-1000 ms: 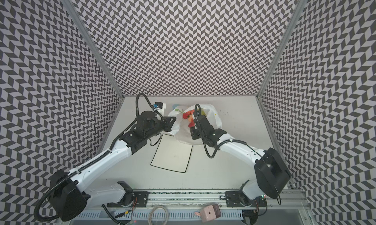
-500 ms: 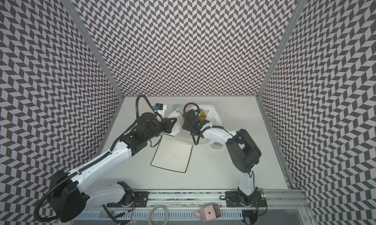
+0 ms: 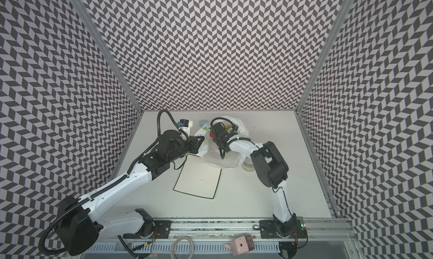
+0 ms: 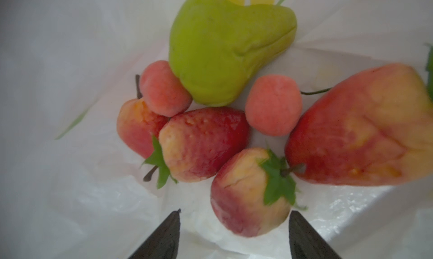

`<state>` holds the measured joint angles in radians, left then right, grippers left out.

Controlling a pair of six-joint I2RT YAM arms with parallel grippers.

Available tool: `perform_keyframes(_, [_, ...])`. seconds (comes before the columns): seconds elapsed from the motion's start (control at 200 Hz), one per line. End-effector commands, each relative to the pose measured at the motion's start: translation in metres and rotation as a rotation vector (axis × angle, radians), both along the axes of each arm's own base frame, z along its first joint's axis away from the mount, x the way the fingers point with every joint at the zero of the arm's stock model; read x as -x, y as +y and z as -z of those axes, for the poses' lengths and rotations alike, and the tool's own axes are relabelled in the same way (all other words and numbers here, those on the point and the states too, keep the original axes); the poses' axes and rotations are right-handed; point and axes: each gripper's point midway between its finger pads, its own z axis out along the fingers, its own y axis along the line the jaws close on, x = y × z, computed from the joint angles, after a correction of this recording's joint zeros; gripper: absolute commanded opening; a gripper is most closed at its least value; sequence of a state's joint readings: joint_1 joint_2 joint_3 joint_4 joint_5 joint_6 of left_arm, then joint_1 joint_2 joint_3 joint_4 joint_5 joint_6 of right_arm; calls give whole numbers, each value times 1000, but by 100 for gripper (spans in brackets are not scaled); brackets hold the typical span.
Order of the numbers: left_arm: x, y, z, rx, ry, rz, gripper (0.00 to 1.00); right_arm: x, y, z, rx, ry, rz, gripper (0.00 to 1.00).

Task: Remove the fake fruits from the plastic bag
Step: 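Hold the bag with the left gripper while the right grasps a strawberry inside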

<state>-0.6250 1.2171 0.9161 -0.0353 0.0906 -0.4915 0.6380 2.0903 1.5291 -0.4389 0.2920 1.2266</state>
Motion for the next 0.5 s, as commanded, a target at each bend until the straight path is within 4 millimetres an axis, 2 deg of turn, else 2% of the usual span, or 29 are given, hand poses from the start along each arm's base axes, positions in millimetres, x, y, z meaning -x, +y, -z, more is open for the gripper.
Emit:
perform_keyframes(0.0, [1, 0, -10, 21, -34, -10, 0, -8, -5, 7, -1, 7, 72, 75])
perform_keyframes(0.3, [0, 2, -12, 20, -45, -19, 0, -25, -3, 21, 10, 10, 75, 77])
perform_keyframes(0.496, [0, 2, -11, 19, -44, -19, 0, -26, -3, 32, 29, 29, 72, 70])
